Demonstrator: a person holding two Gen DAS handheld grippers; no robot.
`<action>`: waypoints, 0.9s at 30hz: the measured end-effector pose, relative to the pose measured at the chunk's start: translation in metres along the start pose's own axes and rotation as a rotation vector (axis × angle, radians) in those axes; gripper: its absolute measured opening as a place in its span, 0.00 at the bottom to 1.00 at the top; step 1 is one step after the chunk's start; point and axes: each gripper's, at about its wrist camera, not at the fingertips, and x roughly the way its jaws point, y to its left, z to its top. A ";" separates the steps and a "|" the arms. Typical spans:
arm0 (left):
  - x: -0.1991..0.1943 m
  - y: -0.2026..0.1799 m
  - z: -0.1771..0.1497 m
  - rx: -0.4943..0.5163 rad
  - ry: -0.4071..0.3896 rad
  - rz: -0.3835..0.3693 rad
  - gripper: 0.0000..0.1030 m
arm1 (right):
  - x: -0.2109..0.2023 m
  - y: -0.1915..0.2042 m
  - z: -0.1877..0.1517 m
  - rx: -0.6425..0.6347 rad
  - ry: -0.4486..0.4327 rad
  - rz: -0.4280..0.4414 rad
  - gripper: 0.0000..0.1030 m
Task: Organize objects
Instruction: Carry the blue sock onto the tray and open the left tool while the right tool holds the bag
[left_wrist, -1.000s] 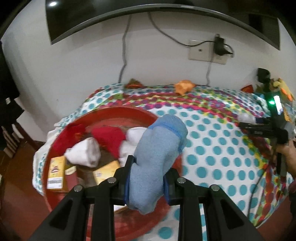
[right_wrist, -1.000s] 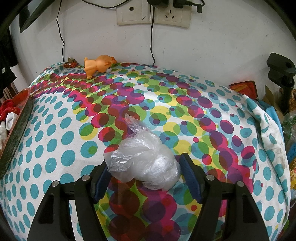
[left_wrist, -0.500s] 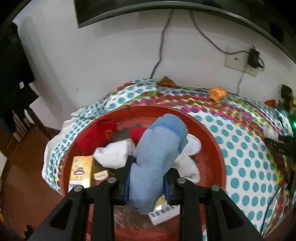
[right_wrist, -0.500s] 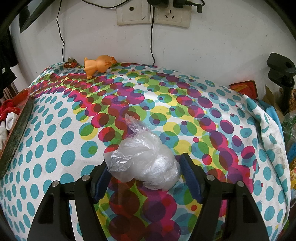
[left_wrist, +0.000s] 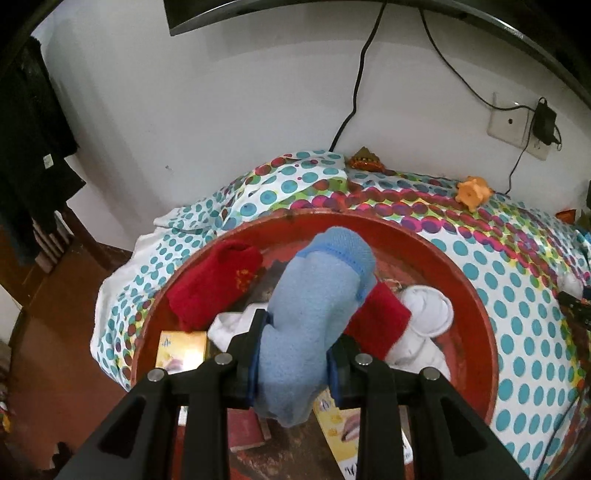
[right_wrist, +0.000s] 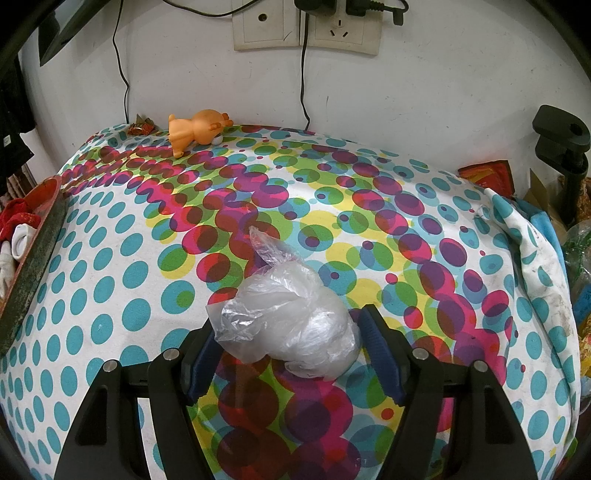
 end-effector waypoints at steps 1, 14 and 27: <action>0.002 -0.001 0.002 0.002 -0.001 0.004 0.28 | 0.000 0.000 0.000 0.000 0.000 0.000 0.67; 0.030 -0.004 0.005 -0.010 0.061 0.030 0.46 | 0.000 0.000 0.000 0.000 0.000 0.000 0.67; 0.008 -0.016 -0.017 0.056 0.027 0.002 0.69 | 0.001 0.000 0.000 -0.001 0.001 -0.001 0.71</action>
